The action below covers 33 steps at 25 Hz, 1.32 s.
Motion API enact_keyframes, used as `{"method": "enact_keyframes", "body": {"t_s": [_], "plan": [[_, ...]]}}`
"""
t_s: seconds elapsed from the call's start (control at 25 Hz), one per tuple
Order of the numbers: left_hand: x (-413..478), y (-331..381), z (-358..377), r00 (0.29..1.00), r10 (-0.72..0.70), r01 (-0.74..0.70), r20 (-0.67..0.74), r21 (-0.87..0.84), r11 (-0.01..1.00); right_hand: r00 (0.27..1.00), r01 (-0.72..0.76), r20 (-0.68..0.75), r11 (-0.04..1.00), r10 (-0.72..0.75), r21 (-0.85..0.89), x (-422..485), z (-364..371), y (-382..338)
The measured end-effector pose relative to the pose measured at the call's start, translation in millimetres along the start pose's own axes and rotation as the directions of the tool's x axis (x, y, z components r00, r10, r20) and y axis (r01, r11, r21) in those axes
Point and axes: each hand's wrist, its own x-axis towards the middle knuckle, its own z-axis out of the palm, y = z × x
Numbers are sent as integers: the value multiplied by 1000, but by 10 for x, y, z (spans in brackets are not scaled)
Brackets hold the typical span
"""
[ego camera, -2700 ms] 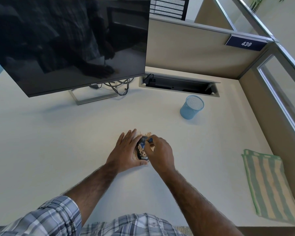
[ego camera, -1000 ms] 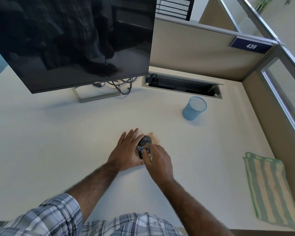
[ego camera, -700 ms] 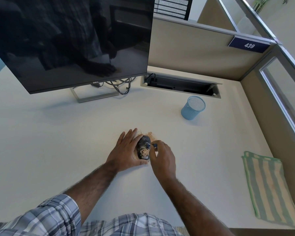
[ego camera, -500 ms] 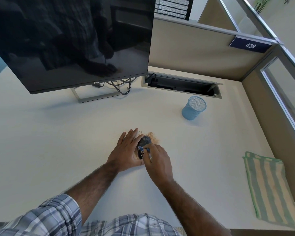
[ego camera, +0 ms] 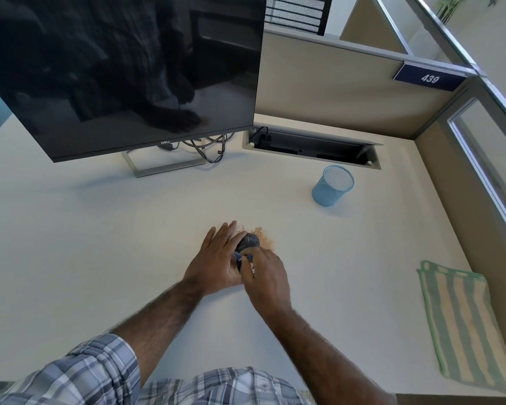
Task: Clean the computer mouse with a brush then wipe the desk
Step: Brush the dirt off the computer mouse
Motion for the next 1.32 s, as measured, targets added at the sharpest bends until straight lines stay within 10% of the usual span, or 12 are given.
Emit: {"method": "enact_keyframes", "body": {"t_s": [0.28, 1.32], "plan": [[12, 1, -18, 997, -11, 9, 70, 32, 999, 979, -186, -72, 981, 190, 56, 180, -96, 121], [15, 88, -154, 991, -42, 39, 127, 19, 999, 986, -165, 50, 980, 160, 109, 190, -352, 396]]}}
